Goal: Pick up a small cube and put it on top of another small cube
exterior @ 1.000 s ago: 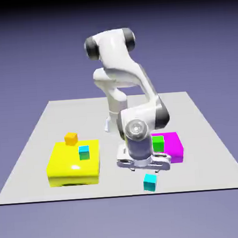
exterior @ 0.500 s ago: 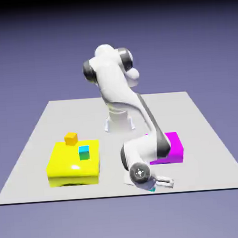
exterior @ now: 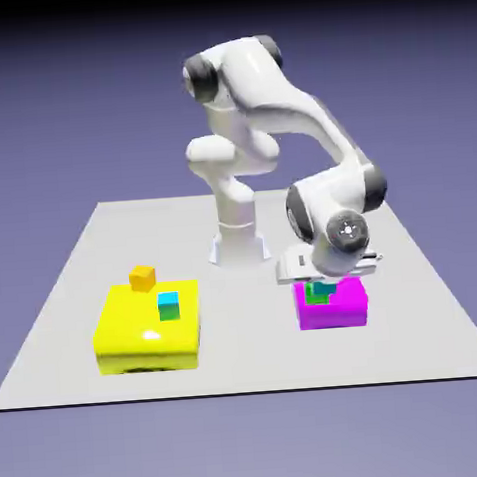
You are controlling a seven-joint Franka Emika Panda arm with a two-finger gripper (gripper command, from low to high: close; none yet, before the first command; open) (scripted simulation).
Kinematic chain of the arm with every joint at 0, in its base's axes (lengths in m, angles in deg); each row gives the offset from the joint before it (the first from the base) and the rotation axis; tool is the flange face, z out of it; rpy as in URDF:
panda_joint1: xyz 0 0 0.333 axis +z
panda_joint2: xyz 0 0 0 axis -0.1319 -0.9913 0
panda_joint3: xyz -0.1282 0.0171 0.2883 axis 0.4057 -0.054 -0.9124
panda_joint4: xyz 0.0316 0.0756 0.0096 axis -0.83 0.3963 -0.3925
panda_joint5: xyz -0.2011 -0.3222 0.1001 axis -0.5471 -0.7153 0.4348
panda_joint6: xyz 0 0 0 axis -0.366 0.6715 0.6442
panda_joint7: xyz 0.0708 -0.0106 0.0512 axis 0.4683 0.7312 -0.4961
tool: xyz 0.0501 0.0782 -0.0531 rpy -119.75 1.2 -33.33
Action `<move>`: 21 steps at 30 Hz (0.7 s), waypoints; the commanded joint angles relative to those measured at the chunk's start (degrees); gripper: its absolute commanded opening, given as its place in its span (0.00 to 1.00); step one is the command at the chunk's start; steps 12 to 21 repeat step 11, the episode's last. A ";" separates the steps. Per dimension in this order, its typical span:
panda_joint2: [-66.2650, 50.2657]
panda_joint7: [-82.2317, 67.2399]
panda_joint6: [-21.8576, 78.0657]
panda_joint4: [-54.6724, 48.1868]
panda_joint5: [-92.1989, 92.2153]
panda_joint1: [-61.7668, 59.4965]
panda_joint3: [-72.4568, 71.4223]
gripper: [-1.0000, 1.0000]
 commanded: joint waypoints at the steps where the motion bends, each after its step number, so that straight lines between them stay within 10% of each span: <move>1: 2.08 -0.83 0.43 1.78 -0.05 0.52 -0.31 0.00; 8: 2.60 -1.49 -9.02 11.85 -0.13 1.01 -0.43 0.00; 9: 2.60 -1.49 -9.02 11.85 -0.13 1.01 -0.43 1.00; 21: 2.74 -1.45 -6.82 9.78 -0.10 0.97 -0.44 1.00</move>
